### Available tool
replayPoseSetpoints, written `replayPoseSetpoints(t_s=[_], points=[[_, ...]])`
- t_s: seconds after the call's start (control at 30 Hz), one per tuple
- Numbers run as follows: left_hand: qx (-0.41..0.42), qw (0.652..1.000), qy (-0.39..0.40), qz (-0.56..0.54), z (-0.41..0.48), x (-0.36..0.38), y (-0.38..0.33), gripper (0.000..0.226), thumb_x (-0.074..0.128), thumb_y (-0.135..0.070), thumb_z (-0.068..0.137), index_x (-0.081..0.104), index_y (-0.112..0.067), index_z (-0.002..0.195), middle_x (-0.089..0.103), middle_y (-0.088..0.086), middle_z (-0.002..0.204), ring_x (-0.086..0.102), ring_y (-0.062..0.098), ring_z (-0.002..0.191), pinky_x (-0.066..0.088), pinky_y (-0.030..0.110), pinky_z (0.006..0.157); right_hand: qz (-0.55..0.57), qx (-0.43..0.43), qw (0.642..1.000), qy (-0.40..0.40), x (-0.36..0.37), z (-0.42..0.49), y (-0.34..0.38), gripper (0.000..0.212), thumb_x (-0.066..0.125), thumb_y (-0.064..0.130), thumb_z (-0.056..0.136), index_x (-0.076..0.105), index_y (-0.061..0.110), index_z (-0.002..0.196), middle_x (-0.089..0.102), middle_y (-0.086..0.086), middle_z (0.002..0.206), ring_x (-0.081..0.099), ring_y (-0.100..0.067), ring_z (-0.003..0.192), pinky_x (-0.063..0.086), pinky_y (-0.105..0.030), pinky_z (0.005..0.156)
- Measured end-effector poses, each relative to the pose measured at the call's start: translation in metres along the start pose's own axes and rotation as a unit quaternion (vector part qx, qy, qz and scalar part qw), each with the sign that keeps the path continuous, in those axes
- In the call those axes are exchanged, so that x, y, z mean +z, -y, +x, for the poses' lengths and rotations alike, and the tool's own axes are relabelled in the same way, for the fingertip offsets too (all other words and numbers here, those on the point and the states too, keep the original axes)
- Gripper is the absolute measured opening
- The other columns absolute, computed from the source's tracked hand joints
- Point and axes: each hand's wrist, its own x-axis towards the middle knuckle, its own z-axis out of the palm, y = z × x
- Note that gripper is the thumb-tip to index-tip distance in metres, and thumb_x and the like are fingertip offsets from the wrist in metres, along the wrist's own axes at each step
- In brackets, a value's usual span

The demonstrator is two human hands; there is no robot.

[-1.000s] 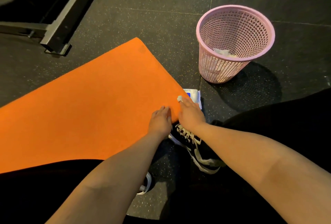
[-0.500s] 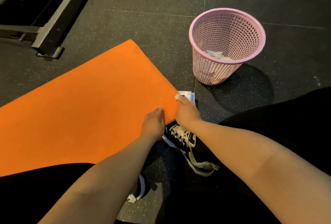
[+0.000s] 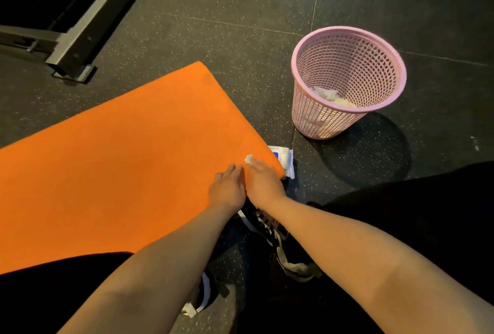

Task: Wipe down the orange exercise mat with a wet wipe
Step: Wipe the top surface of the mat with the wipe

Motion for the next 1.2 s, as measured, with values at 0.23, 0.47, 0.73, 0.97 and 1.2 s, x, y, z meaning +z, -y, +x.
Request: replayPoseSetpoints(t_s=[0.23,0.47,0.73,0.97,1.2], points=[[-0.007,1.0,-0.007,-0.007,0.002,0.0,0.001,0.05,0.038,-0.035,0.105,0.034,-0.032,0.154,0.026,-0.004,0.164,0.034,0.031,0.136,0.036,0.046,0.109,-0.055,0.022,0.998,-0.025,-0.015,0.022,-0.021,0.059,0.036,0.015,0.103,0.022,0.013,0.16,0.011,0.0,0.169,0.009,-0.02,0.155,0.005,-0.041,0.126],[-0.017,1.0,-0.026,-0.004,0.003,-0.001,0.001,0.048,0.037,-0.031,0.103,0.037,-0.033,0.152,0.029,-0.008,0.162,0.037,0.03,0.131,0.035,0.043,0.101,0.033,-0.033,0.999,0.006,0.017,0.009,0.001,0.048,0.032,0.026,0.108,0.036,0.019,0.156,0.028,0.005,0.164,0.022,-0.017,0.152,0.017,-0.038,0.126],[-0.031,0.999,-0.019,-0.022,0.002,0.005,0.009,0.049,0.035,-0.036,0.104,0.034,-0.038,0.153,0.023,-0.015,0.163,0.026,0.025,0.137,0.021,0.045,0.105,-0.049,0.042,0.997,-0.043,-0.009,0.029,-0.007,0.052,0.033,0.02,0.107,0.028,0.011,0.158,0.011,0.001,0.169,0.009,-0.018,0.155,0.008,-0.04,0.127],[-0.013,0.997,-0.012,-0.074,-0.002,0.005,0.015,0.051,0.037,-0.032,0.104,0.032,-0.038,0.154,0.022,-0.016,0.164,0.024,0.023,0.139,0.016,0.041,0.107,-0.092,-0.086,0.992,-0.007,-0.001,0.003,-0.012,0.05,0.034,0.02,0.107,0.031,0.019,0.158,0.021,0.003,0.167,0.015,-0.016,0.154,0.006,-0.043,0.127],[-0.03,0.994,-0.018,-0.107,-0.005,0.006,0.015,0.055,0.04,-0.027,0.102,0.031,-0.034,0.156,0.022,-0.014,0.164,0.024,0.023,0.141,0.015,0.041,0.11,-0.029,-0.008,0.999,-0.035,0.008,0.01,-0.008,0.048,0.038,0.018,0.106,0.039,0.013,0.154,0.028,-0.002,0.164,0.026,-0.023,0.15,0.019,-0.039,0.125]])
